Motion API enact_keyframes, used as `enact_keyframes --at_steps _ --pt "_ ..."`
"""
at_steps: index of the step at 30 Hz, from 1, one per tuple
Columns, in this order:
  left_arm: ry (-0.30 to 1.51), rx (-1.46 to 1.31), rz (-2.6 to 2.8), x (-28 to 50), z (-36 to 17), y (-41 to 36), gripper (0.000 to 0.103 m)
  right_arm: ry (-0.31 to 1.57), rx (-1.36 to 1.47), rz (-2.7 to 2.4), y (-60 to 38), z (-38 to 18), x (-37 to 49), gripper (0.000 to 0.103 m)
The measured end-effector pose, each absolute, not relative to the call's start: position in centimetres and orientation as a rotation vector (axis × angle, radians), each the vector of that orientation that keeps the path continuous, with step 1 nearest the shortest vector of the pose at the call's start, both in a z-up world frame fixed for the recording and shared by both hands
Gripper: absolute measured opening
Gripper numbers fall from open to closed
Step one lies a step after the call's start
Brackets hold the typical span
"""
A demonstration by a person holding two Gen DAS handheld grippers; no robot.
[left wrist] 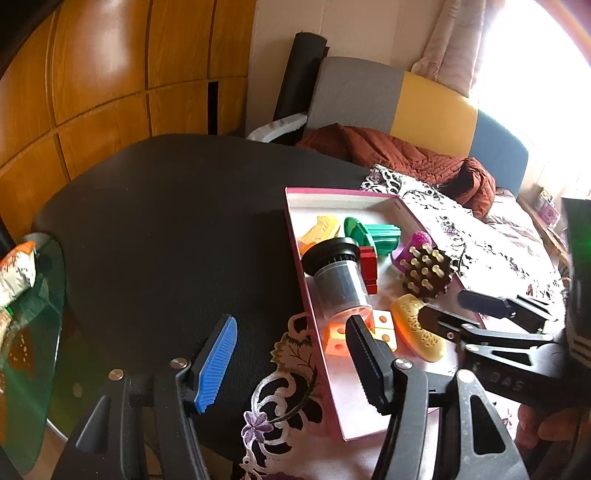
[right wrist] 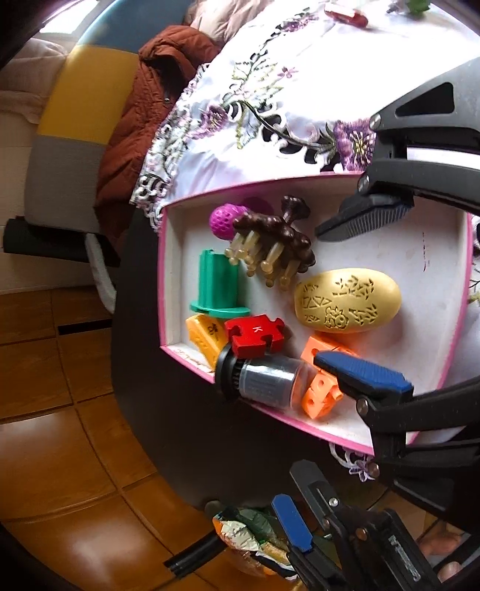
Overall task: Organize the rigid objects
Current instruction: 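Carry the yellow soap into the tray and open the right gripper, then move both grippers back over the red cylinder and white plug device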
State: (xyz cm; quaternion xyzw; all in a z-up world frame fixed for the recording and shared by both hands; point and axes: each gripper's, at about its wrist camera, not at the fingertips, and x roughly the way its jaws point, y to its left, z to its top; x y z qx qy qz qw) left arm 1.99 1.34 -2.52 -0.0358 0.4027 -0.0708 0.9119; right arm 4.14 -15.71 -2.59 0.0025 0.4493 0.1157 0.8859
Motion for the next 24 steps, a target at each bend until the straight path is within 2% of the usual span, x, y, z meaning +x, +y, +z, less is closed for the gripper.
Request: enact_keyframes --at_steps 15,19,24 --pt "0.822 -0.031 -0.174 1.5 -1.8 0.0 0.062 0.806 0.051 0.132 -21.7 1.4 2.2 0.078" --pt "0.824 -0.018 -0.186 1.5 -1.7 -0.7 0.062 0.798 0.073 0.063 -24.7 1.6 1.9 0.084" --pt "0.823 0.003 -0.202 1.3 -1.5 -1.5 0.062 0.792 0.113 -0.035 -29.5 1.9 1.3 0.085"
